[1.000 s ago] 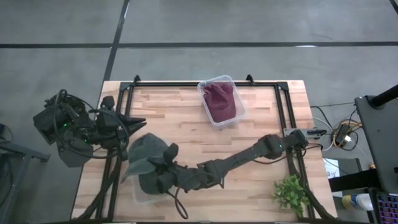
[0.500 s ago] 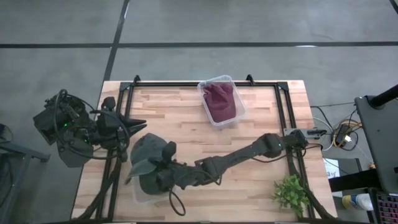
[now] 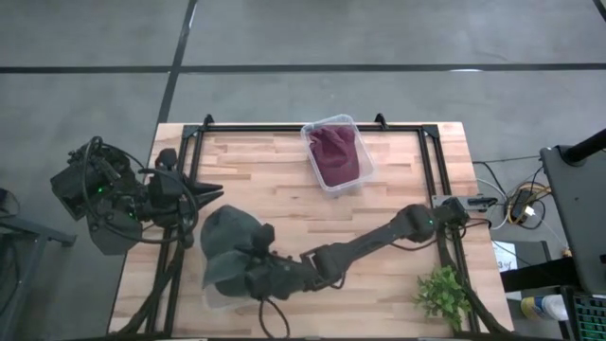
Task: Pick & Place hat
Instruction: Put the green cap into the bottom transparent bin
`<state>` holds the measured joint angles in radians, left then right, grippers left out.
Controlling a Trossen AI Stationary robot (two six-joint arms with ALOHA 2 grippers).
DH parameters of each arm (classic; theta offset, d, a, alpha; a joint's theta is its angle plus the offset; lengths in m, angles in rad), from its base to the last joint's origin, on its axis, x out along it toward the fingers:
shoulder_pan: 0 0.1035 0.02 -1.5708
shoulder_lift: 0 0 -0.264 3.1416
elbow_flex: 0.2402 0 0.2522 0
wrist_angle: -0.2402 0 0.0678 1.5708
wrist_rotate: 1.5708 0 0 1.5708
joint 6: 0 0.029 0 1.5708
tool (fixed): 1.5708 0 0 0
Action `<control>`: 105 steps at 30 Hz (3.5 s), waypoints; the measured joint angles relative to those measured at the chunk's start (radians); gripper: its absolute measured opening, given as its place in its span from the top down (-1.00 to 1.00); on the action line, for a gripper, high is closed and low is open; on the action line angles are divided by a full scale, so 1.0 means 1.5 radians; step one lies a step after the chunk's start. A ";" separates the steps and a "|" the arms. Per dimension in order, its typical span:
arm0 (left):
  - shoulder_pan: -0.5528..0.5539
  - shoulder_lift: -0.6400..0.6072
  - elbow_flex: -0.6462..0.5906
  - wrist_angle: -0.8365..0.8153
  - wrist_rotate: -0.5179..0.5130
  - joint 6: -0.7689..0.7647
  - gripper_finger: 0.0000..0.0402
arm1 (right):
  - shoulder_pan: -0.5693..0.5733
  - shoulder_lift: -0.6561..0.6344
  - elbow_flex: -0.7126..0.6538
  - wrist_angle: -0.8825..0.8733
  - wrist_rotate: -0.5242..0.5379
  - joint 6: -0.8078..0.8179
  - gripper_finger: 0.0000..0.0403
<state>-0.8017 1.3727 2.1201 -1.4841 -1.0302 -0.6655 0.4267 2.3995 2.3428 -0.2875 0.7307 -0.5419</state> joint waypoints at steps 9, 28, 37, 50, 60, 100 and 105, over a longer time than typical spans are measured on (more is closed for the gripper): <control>0.000 0.000 0.000 0.001 0.008 0.005 0.80 | 0.018 -0.060 0.002 -0.339 -0.141 0.248 0.06; 0.001 0.002 -0.001 0.007 0.008 -0.009 0.80 | -0.043 -0.139 0.003 -0.318 -0.227 0.287 0.43; 0.001 0.002 -0.001 0.007 0.008 -0.023 0.80 | -0.101 -0.090 0.002 -0.366 -0.281 0.339 0.71; 0.000 0.003 -0.001 0.007 0.006 -0.016 0.80 | -0.107 -0.061 0.003 -0.300 -0.349 0.291 0.79; 0.000 0.003 -0.001 0.009 -0.002 -0.016 0.80 | -0.115 -0.059 0.002 -0.258 -0.418 0.309 0.79; 0.001 0.018 -0.037 -0.049 0.156 -0.100 0.80 | -0.102 -0.141 0.009 -0.412 -0.413 0.297 0.79; 0.000 0.021 -0.163 0.034 0.220 -0.160 0.80 | -0.096 -0.169 0.009 -0.607 -0.332 0.369 0.79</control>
<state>-0.8015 1.4040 1.8749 -1.4326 -0.6996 -0.9061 0.2834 2.1454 2.3566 -1.1974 0.2329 0.0109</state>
